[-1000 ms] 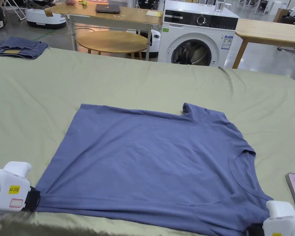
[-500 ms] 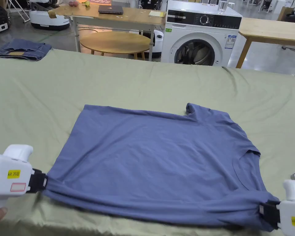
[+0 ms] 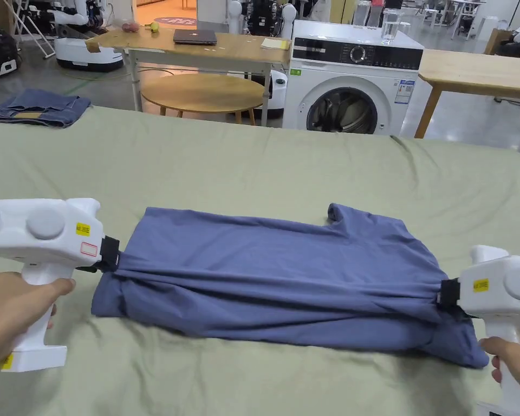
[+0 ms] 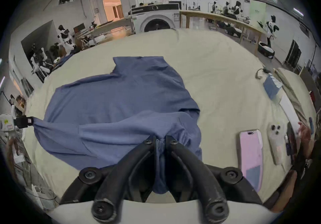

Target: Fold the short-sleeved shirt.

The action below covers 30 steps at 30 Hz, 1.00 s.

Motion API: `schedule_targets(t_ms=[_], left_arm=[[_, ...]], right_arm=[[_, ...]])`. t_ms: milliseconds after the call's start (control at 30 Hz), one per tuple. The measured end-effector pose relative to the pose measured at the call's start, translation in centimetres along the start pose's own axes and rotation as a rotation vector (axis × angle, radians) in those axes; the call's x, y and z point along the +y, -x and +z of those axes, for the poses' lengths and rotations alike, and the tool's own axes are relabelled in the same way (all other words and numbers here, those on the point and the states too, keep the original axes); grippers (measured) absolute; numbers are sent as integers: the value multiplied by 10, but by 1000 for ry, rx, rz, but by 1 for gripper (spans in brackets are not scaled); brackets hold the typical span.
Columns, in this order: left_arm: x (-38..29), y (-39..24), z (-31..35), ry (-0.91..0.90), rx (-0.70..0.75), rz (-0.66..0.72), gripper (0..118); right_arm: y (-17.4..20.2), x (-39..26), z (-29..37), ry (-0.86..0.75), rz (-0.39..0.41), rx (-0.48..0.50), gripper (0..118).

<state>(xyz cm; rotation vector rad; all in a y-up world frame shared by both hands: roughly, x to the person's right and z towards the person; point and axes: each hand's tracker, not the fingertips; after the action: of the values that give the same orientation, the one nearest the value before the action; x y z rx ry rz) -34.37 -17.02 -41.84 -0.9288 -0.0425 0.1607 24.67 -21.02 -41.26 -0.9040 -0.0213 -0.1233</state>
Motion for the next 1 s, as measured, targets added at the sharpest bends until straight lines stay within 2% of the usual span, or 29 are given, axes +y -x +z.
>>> schedule_targets(t_ms=[167, 367, 433, 500, 533, 633, 700, 733, 767, 833, 867, 900, 933, 1000], left_arm=[[12, 1, -43, 63, 30, -18, 1], [20, 0, -55, 82, 31, -17, 1], [20, -2, -56, 83, 35, -10, 5], [20, -6, -50, 78, 38, -6, 31], [19, -10, -44, 62, 39, -16, 39], [14, -18, -17, -11, 11, -30, 42], [7, -25, 6, -103, -18, -17, 42], [4, -26, 15, -144, -38, -20, 42], [-2, -30, 27, -195, -48, -18, 42], [-16, -42, 50, -294, -50, -34, 39], [-24, -46, 59, -350, -31, -38, 27], [-34, -53, 69, -403, -15, -48, 7], [-42, -59, 77, -456, 2, -58, 0], [-52, -67, 84, -472, 17, -103, 0]], right_arm=[[1, 13, -52, 55, 2, 0, 7], [4, 20, -67, 73, 23, -13, 8], [9, 22, -65, 70, 41, -26, 18], [15, 22, -53, 17, 63, -66, 42], [18, 21, -45, -21, 72, -81, 56], [33, 18, -14, -159, 88, -81, 56], [45, 11, 7, -239, 76, -48, 56], [50, 8, 16, -268, 66, -34, 54], [56, 3, 26, -313, 46, -24, 44], [68, -8, 42, -384, 40, -13, 3], [75, -14, 49, -420, 48, -24, 0], [81, -19, 55, -445, 55, -29, 0], [86, -25, 59, -460, 60, -36, 0], [92, -36, 64, -488, 62, 6, 0]])
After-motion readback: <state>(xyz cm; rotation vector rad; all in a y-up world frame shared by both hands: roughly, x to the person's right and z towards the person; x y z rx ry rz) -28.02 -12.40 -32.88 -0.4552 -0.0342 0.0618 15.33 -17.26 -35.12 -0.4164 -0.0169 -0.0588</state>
